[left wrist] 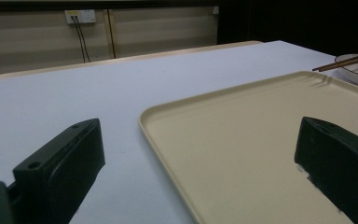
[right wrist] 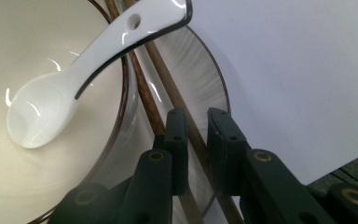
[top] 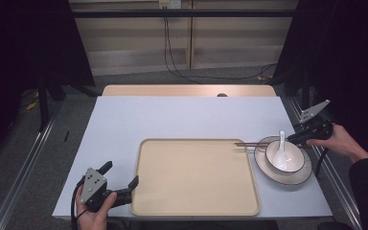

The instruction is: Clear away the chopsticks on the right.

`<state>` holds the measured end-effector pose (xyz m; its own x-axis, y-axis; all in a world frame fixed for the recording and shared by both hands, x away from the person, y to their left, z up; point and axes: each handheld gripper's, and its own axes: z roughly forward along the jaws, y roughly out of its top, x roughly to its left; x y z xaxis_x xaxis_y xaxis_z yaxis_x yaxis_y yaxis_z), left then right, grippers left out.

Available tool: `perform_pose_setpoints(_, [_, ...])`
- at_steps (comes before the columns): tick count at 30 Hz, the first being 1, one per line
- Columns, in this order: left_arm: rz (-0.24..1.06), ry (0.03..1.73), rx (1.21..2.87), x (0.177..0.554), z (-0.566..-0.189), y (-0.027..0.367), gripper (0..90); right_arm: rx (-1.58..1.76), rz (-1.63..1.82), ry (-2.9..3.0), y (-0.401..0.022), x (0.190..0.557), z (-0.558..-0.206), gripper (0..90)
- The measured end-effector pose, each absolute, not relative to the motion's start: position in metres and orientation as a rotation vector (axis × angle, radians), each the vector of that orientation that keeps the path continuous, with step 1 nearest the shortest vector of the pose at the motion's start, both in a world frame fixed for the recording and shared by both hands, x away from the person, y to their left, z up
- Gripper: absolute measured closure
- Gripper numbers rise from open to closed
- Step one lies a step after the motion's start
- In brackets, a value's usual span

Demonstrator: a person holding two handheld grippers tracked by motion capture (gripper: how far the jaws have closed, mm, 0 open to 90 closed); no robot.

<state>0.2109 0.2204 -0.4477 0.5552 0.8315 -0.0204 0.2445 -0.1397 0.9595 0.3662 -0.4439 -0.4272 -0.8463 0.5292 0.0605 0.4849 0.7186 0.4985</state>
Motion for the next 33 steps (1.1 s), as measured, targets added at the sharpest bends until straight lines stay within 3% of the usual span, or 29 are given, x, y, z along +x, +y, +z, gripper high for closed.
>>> perform_pose_setpoints(7, [0.669,0.928,1.668,0.211,-0.448,0.221,1.6,0.752,0.764,2.851,-0.440,0.369,-0.432,78.0])
perform_pose_setpoints(11, [0.664,0.927,1.670,0.211,-0.448,0.222,1.5,0.714,0.753,2.858,-0.439,0.370,-0.434,82.9])
perform_pose_setpoints(33, [0.685,0.915,1.677,0.211,-0.447,0.221,1.6,0.954,0.903,2.725,-0.465,0.362,-0.415,84.6])
